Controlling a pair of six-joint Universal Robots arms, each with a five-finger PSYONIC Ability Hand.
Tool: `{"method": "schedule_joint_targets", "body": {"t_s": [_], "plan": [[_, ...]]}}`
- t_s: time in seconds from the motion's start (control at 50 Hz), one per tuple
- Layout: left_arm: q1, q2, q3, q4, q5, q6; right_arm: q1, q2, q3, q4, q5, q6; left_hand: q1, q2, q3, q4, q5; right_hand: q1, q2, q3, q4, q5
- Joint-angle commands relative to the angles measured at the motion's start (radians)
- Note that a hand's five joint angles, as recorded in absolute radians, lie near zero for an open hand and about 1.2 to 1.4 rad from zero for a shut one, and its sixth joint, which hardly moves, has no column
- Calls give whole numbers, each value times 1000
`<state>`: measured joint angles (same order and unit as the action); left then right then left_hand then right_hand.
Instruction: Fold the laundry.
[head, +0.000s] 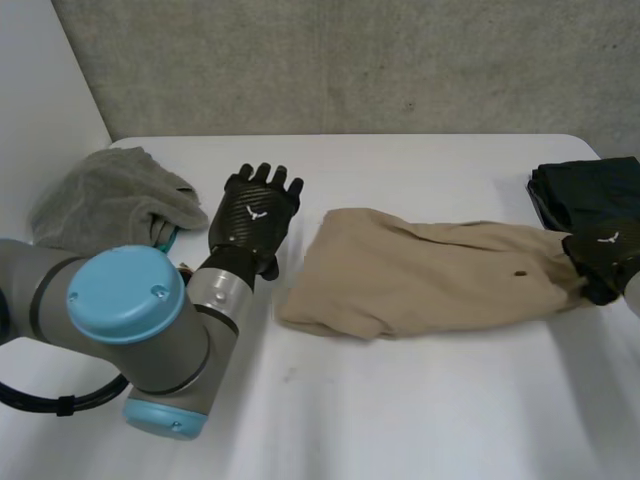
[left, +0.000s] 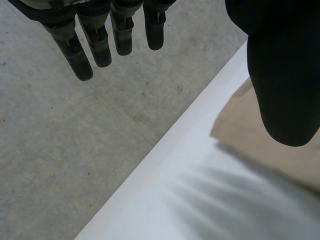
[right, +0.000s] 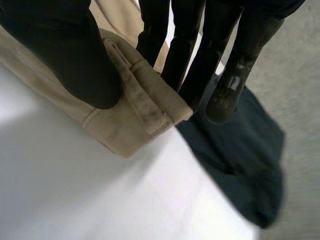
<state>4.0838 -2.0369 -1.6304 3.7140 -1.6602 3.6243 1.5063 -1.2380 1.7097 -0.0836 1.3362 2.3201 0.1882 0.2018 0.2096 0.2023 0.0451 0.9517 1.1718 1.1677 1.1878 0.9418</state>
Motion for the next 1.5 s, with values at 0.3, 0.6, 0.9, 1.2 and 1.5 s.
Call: {"method": "schedule_joint_targets", "body": {"t_s": [0.3, 0.6, 0.9, 1.2, 1.5], "plan": [[73, 103, -66, -13, -1, -69, 653, 247, -235, -209, -374, -202, -14, -27, -35, -28, -45, 445, 224, 229, 209, 280], [63, 83, 59, -26, -3, -72, 629, 125, -306, -203, -13, 376, -14, -27, -35, -28, -45, -777, -997, -993, -1013, -942], [-85, -183, 388, -341, 8, -205, 493, 222, -427, 108, 11, 682, 2, -12, -20, -12, -30, -777, -997, -993, -1013, -942], [-102, -138, 429, -387, -75, -204, 471, 126, -387, 151, -12, 680, 14, 0, -8, -1, -18, -777, -997, -993, -1013, -942], [-117, 35, 435, -387, -69, -207, 436, -89, -383, 157, 11, 694, 19, 6, -2, 5, -12, -777, -997, -993, -1013, -942]]}}
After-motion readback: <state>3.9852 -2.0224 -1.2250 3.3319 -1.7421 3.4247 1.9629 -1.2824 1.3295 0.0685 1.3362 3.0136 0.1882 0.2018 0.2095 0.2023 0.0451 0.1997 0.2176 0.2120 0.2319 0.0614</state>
